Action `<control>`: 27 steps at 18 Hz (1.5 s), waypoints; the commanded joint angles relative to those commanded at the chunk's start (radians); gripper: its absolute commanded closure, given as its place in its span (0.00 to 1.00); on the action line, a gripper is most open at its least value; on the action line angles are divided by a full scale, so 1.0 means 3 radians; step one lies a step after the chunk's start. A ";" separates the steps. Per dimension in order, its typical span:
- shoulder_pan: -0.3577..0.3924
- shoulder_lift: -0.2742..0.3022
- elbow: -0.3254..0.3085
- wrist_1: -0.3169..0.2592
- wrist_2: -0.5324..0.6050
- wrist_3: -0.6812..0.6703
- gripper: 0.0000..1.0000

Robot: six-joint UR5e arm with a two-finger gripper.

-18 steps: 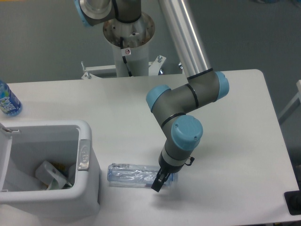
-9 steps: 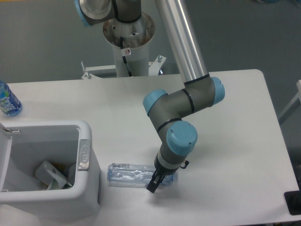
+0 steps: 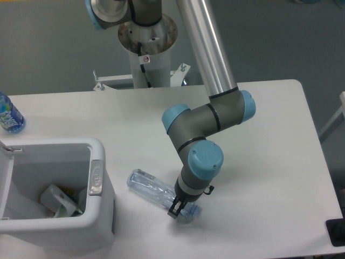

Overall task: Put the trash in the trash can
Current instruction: 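Grasp the plastic bottle around its middle and lift it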

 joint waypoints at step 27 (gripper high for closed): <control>-0.0526 0.1283 0.0946 0.1058 0.0302 0.1212 0.39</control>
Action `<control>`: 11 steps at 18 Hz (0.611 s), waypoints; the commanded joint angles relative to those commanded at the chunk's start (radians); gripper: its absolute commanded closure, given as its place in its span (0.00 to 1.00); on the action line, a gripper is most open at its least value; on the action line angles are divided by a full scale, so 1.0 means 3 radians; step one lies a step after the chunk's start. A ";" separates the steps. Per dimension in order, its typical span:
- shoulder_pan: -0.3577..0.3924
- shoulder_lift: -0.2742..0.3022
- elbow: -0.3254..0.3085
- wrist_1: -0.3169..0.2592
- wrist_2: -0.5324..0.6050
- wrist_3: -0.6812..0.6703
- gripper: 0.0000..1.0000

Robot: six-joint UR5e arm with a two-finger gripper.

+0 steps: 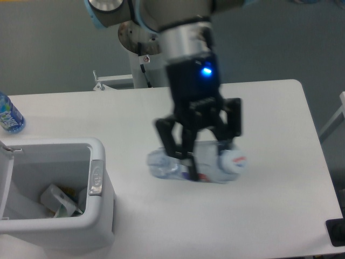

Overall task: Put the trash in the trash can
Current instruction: 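Carry the bottle over the bin and release it inside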

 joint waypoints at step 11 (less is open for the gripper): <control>-0.0773 -0.0158 -0.0255 -0.0005 -0.0005 0.0149 0.18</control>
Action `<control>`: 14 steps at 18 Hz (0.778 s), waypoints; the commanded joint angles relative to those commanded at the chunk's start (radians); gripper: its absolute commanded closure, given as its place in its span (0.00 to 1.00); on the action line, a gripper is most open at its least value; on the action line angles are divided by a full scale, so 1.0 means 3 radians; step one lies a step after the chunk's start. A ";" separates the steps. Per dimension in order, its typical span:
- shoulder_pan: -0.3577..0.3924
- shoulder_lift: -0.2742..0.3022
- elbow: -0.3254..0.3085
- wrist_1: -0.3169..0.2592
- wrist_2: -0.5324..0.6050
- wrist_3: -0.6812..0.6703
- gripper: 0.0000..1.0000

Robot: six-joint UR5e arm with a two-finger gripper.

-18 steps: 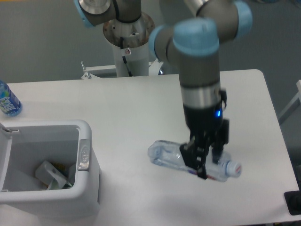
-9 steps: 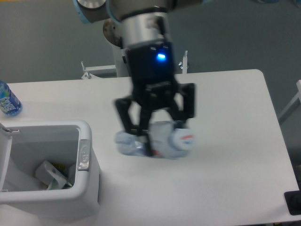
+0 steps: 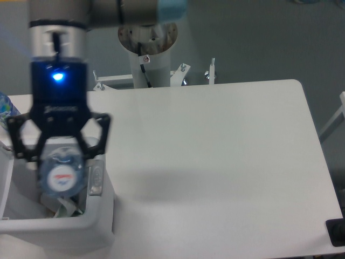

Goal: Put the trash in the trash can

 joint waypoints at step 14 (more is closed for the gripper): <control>0.0873 0.0066 0.0046 -0.0066 0.0387 0.0597 0.00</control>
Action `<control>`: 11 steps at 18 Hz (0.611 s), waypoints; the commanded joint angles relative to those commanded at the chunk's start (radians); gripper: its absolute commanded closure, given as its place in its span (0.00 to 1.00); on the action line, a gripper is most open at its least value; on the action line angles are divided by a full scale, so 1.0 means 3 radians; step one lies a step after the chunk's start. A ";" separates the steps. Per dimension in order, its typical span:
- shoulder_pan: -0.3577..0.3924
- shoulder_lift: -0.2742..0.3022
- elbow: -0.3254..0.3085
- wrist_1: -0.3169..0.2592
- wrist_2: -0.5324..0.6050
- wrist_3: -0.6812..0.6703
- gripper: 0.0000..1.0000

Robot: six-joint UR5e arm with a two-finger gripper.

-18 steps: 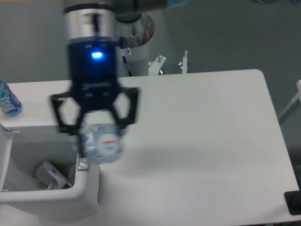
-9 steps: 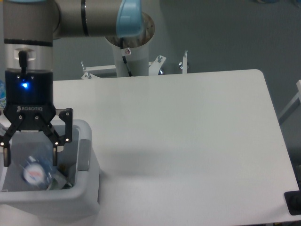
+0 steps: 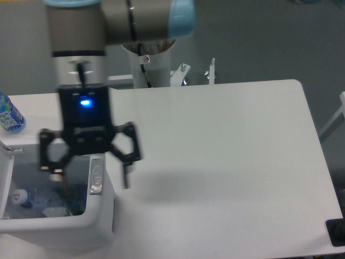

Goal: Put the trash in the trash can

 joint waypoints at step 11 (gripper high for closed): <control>0.0594 0.0807 -0.0598 -0.1431 0.0727 0.2530 0.00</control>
